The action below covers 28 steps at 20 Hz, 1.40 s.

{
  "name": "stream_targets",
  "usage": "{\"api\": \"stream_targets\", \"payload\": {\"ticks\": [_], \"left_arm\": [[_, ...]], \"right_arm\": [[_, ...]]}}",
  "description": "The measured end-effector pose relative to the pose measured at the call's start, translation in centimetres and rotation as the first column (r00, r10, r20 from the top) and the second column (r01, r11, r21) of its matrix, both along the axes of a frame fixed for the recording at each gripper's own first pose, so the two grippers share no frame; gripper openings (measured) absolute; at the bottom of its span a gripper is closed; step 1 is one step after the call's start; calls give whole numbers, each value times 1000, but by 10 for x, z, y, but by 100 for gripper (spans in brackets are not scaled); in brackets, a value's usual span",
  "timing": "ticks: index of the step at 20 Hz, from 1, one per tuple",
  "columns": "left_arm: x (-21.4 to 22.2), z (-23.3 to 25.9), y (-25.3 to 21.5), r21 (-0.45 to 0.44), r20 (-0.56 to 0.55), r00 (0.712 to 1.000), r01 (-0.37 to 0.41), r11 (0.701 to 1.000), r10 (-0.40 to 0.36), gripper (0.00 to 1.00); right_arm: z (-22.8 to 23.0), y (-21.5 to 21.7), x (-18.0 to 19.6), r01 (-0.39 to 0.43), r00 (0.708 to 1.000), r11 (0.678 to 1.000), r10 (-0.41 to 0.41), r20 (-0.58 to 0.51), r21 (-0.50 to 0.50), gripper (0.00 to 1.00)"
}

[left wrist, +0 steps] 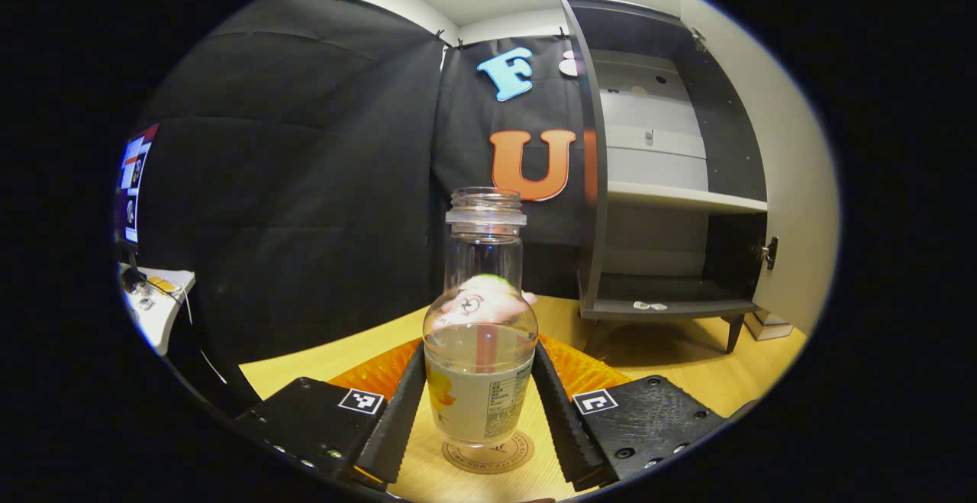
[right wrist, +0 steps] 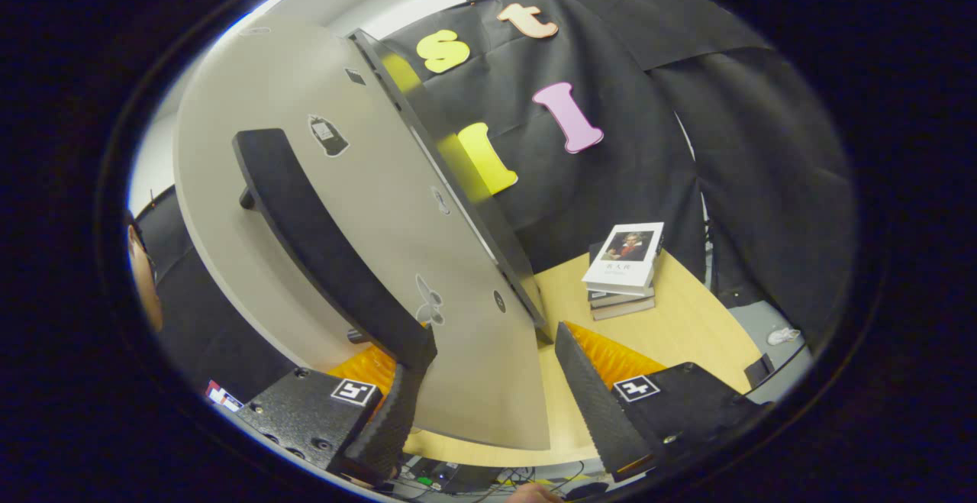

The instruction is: Open the cabinet door with the right hand, grasp the bottle in the cabinet with the left hand and place it on the coaster, then close the cabinet door with the right hand.

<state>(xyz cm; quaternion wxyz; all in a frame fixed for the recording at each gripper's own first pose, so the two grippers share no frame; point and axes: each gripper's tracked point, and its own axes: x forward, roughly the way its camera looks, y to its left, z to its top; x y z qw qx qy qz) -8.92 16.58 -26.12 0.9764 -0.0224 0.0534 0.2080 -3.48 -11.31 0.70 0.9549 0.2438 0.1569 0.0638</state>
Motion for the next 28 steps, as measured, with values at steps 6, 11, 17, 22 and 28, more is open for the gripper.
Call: {"api": "stream_targets", "payload": {"ticks": [6,11,17,22,28], "left_arm": [[5,-37,0,20,-22,1000,-20,1000,21,75],[0,-55,-6,-41,-52,999,-12,999,10,75],[-1,-61,-9,-5,-54,998,-31,1000,31,78],[-6,-60,-1,-15,-45,995,-85,996,84,96],[-8,-56,-4,5,-47,997,-63,998,63,95]], "right_arm": [[-1,7,-4,-9,999,1000,10,-48,26,98],[-2,12,-3,-12,999,993,17,-42,114,98],[-3,11,-5,-19,999,994,23,-41,104,98],[-4,10,-6,-24,999,994,27,-30,102,98],[-7,16,-6,-20,1000,995,22,-19,100,98]]}}
